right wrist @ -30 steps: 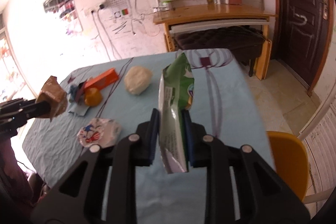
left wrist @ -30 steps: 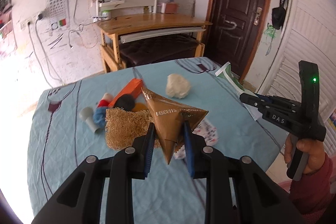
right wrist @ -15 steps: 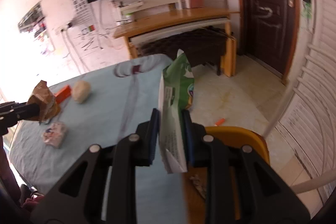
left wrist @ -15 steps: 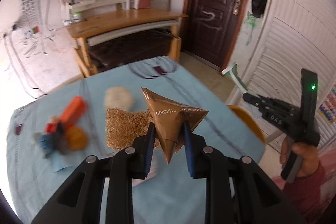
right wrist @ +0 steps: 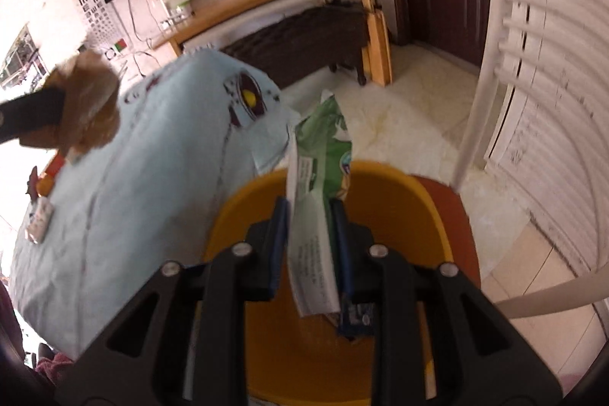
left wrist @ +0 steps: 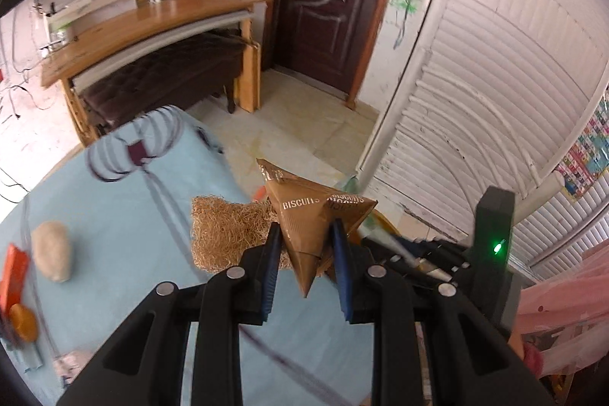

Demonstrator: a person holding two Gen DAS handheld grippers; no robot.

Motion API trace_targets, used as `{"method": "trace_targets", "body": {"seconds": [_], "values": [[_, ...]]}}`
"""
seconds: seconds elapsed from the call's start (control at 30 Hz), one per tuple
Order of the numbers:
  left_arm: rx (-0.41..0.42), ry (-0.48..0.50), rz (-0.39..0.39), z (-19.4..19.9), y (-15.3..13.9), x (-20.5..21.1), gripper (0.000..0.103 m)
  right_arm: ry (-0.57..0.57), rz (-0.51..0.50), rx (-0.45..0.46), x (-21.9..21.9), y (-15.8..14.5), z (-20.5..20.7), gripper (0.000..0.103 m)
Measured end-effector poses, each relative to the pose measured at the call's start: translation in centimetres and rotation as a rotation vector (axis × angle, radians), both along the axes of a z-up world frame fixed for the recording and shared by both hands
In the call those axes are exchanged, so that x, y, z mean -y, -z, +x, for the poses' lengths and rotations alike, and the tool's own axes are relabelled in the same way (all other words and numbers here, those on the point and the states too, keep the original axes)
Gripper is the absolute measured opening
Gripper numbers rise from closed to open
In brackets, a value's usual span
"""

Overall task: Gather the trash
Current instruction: 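Open both grippers over the orange bin to drop the packets, then move both tools back over the bed toward the remaining trash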

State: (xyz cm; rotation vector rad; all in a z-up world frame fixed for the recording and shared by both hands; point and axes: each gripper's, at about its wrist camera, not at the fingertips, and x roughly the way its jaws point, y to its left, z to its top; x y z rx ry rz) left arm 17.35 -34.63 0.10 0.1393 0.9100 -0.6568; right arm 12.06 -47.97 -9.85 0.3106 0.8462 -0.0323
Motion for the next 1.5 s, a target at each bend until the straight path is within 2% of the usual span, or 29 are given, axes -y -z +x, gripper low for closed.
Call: {"method": "trace_targets", "body": {"seconds": [0.17,0.23,0.3,0.33,0.37,0.43,0.83,1.03,1.1,1.13,1.17,1.33,1.43,1.5], "values": [[-0.048,0.031,0.034,0.5,1.8,3.4,0.022,0.020,0.032,-0.031,1.1,1.6,-0.1,0.027],[-0.058,0.043,0.053,0.7,2.5,4.6,0.029,0.035,0.050,-0.032,1.8,1.9,-0.3,0.029],[-0.062,0.051,0.061,0.6,2.9,5.3,0.050,0.050,0.069,-0.029,2.4,1.9,-0.5,0.037],[-0.067,0.053,0.056,0.6,2.9,5.4,0.055,0.053,0.077,-0.027,2.7,1.9,-0.6,0.043],[-0.071,0.054,0.048,0.6,3.0,5.5,0.065,0.058,0.082,-0.024,2.9,1.9,-0.7,0.045],[-0.066,0.048,0.033,0.5,2.8,5.3,0.071,0.066,0.079,-0.024,3.1,1.8,-0.7,0.045],[-0.093,-0.027,-0.055,0.6,1.7,0.3,0.072,0.055,0.063,-0.011,2.6,0.8,-0.8,0.046],[-0.061,-0.054,-0.123,-0.4,-0.2,-2.8,0.072,0.040,0.068,0.034,1.6,-0.7,-1.3,0.046],[-0.044,-0.073,-0.135,-0.8,-0.7,-4.3,0.072,0.026,0.071,0.061,0.9,-1.6,-1.4,0.050],[-0.038,-0.086,-0.137,-0.9,-0.9,-5.0,0.072,0.019,0.071,0.074,0.6,-2.1,-1.5,0.057],[-0.030,-0.097,-0.139,-1.0,-1.1,-5.8,0.072,0.011,0.068,0.084,0.3,-2.5,-1.5,0.059],[0.008,-0.152,-0.139,-1.3,-2.0,-9.2,0.074,-0.038,0.054,0.133,-2.2,-4.9,-1.4,0.059],[0.031,-0.200,-0.133,-1.4,-2.5,-11.6,0.077,-0.080,0.042,0.147,-4.1,-5.8,-1.2,0.065],[0.054,-0.241,-0.121,-1.4,-2.9,-13.3,0.079,-0.109,0.035,0.151,-5.5,-6.4,-0.9,0.066]]}}
